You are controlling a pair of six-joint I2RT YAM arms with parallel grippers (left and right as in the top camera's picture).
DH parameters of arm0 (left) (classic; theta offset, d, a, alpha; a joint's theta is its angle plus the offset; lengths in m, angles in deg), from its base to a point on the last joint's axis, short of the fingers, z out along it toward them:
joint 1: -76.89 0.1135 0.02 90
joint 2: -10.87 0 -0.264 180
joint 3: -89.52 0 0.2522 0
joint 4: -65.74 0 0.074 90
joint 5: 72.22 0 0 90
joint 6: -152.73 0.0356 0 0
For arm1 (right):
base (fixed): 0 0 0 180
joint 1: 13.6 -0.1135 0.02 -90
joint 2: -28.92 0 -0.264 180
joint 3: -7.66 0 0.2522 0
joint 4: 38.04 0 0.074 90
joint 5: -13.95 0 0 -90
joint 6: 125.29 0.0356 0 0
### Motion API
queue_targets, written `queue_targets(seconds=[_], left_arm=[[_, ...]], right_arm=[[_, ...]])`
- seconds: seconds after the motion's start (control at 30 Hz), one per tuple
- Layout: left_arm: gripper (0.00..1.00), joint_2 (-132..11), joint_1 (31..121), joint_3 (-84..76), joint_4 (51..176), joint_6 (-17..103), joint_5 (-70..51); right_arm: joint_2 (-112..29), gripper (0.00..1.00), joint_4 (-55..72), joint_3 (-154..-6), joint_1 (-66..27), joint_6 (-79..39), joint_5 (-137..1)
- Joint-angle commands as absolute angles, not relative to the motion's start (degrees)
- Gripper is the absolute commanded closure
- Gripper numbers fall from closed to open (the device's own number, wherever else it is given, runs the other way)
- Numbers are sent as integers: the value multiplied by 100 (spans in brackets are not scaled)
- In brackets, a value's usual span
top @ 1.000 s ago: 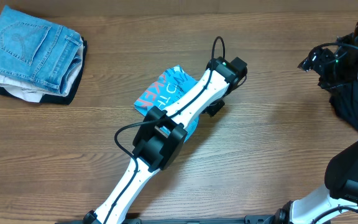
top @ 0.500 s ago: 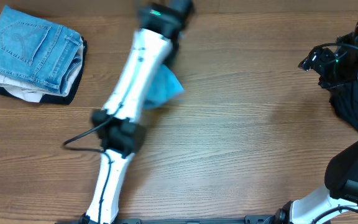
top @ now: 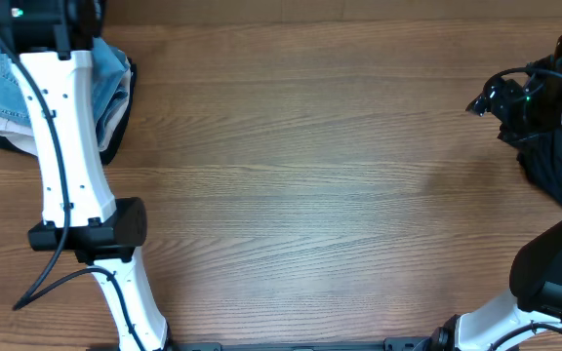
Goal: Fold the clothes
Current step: 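Carry the T-shirt with the left gripper onto the jeans stack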
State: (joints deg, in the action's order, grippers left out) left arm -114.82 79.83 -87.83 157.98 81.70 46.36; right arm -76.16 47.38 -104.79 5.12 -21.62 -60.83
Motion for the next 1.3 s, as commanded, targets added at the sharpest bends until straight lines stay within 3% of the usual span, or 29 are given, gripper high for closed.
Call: queue_targets(seconds=[0.0, 0.1, 0.3, 0.57, 0.93, 1.2, 1.27], left_arm=[[96, -11355, 8333, -8777, 15238, 9877, 4638], [96, -11375, 8696, -8656, 14821, 11437, 3849], [96, -11447, 9439, -7581, 13763, 13017, 3102], [96, -11447, 10313, -5629, 11662, 13450, 2697], [96, -11449, 10444, -4997, 9988, 12274, 3139], [96, -11550, 10202, -4995, 9929, 11398, 3119], [89, -11729, 9979, -4995, 10132, 10978, 3123]], right_arm=[[-7557, 16, 4792, -10549, 510, -2184, -6050], [-7557, 16, 4919, -10549, 512, -2186, -6050], [-7555, 16, 5103, -10549, 510, -2181, -6050], [-7555, 16, 5175, -10549, 512, -2186, -6052], [-7557, 16, 5116, -10549, 510, -2164, -5750], [-7557, 16, 5033, -10549, 510, -2162, -5746], [-7557, 16, 5044, -10549, 510, -2164, -5694]])
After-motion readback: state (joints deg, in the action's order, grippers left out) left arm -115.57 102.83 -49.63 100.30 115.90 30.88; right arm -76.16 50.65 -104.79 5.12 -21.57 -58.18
